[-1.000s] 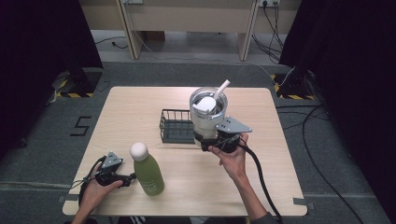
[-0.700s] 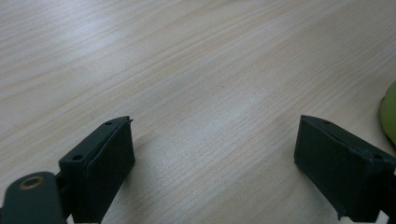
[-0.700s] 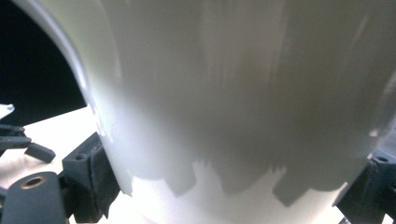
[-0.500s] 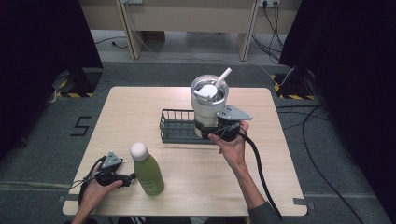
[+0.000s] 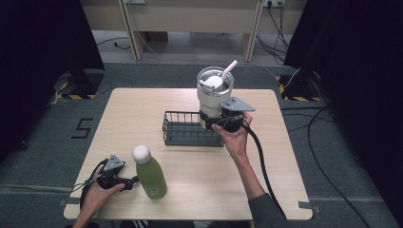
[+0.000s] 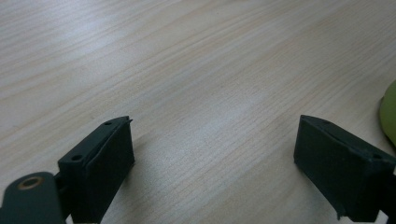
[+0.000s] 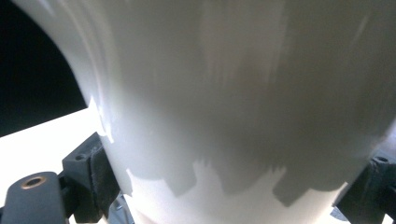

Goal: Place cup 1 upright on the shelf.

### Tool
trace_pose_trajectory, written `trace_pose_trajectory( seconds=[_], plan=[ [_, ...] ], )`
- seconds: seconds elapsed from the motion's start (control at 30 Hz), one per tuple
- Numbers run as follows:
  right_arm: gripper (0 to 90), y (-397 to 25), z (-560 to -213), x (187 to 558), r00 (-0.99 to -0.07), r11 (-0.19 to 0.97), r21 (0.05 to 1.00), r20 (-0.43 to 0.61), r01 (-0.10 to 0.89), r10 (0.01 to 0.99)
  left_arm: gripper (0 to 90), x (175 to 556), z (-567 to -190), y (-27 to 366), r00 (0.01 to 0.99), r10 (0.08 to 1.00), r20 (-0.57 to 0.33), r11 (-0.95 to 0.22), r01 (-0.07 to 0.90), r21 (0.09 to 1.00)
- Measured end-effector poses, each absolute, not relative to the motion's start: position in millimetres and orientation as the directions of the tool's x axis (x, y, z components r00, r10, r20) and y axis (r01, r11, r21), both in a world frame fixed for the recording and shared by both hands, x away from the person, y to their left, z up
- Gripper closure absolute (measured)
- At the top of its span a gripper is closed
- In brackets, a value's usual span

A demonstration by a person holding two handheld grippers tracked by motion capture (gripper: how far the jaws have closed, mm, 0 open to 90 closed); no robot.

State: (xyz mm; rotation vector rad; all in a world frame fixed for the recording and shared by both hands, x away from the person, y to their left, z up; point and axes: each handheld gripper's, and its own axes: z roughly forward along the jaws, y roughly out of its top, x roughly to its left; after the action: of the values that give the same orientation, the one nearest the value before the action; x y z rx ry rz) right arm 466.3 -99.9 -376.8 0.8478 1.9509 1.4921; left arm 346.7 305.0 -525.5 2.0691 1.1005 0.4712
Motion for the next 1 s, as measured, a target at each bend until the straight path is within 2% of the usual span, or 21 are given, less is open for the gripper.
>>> trace_pose_trajectory(
  seconds=[0.27,1.0],
  plan=[
    [11.7,-102.3,-386.0,481.4,-0.631,0.198,0.966,-0.049,0.169,0.774,11.3,346.9,-525.5,305.0,0.568,0.823,-0.019,-0.365,0.554,0.748],
    [11.7,-98.9,-410.0,494.8,-0.614,0.203,0.959,-0.041,0.196,0.788,11.3,346.8,-525.5,305.0,0.569,0.822,-0.020,-0.366,0.554,0.748]
  ],
)
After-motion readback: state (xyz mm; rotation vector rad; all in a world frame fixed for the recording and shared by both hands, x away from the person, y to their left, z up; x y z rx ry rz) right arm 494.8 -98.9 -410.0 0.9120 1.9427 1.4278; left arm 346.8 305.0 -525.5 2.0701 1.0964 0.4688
